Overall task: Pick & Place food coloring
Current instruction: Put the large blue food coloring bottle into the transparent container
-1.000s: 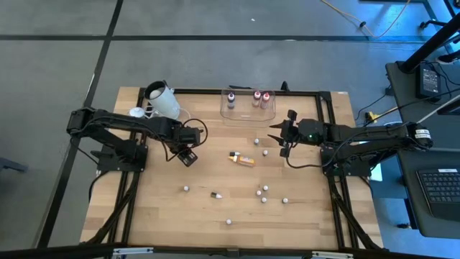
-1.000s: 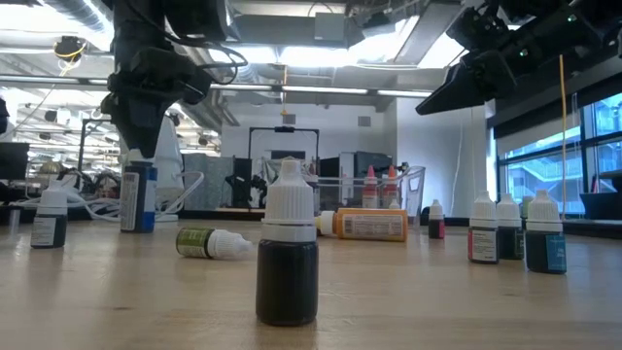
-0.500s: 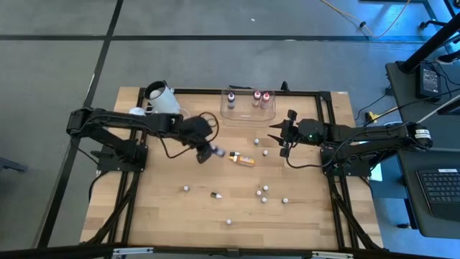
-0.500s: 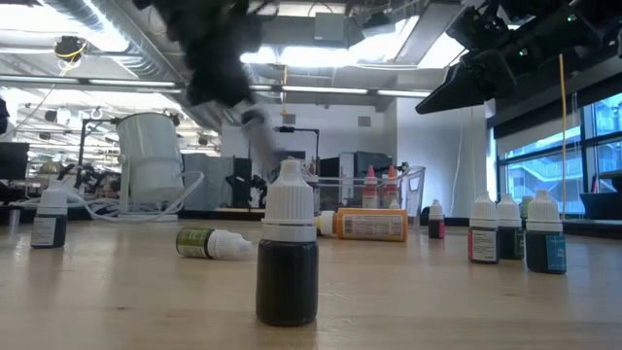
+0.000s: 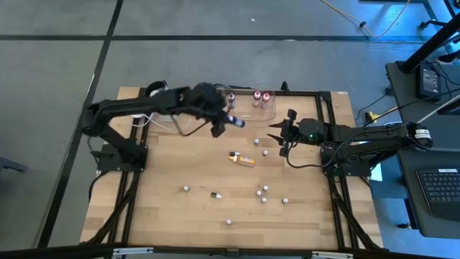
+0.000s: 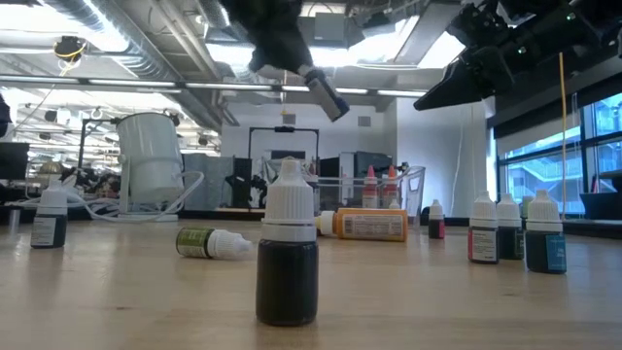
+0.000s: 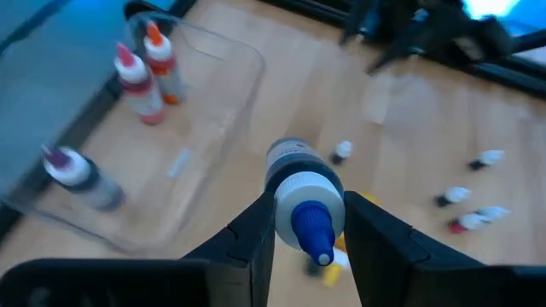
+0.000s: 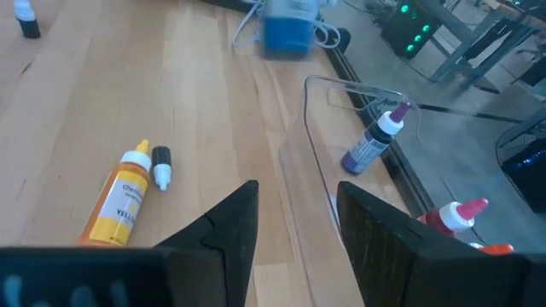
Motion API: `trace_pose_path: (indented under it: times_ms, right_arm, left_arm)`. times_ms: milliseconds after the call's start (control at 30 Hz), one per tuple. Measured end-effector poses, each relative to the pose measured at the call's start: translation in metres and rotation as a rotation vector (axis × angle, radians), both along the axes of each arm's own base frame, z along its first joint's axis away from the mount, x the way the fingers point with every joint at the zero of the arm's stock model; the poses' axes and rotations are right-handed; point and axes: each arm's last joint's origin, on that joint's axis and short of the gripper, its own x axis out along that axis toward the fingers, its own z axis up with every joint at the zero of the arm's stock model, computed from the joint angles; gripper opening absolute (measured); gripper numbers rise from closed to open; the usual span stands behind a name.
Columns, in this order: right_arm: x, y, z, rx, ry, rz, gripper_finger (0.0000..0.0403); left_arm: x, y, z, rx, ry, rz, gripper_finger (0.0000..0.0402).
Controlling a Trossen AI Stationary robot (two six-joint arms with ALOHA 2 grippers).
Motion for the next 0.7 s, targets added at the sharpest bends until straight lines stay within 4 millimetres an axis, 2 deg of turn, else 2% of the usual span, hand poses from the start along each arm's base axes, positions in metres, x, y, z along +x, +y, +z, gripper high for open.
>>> trace_pose_path:
  times_ms: [133,333,500,700]
  right_arm:
    - [0.000,0.000,0.000,0.000,0.001,0.000,0.0163]
    - [0.000,0.000,-0.001,0.000,0.008,0.000,0.0163]
    - [0.000,0.000,-0.001,-0.001,0.012,0.001,0.0163]
    - [0.000,0.000,-0.001,-0.001,0.012,0.001,0.0163]
  left_arm:
    - [0.021,0.028,0.009,0.059,0.065,0.000,0.0117]
    - [0.050,0.079,0.003,0.098,0.166,0.047,0.0116]
    - [0.071,0.116,-0.018,0.126,0.225,0.085,0.0118]
    - [0.077,0.144,-0.051,0.104,0.346,0.124,0.0116]
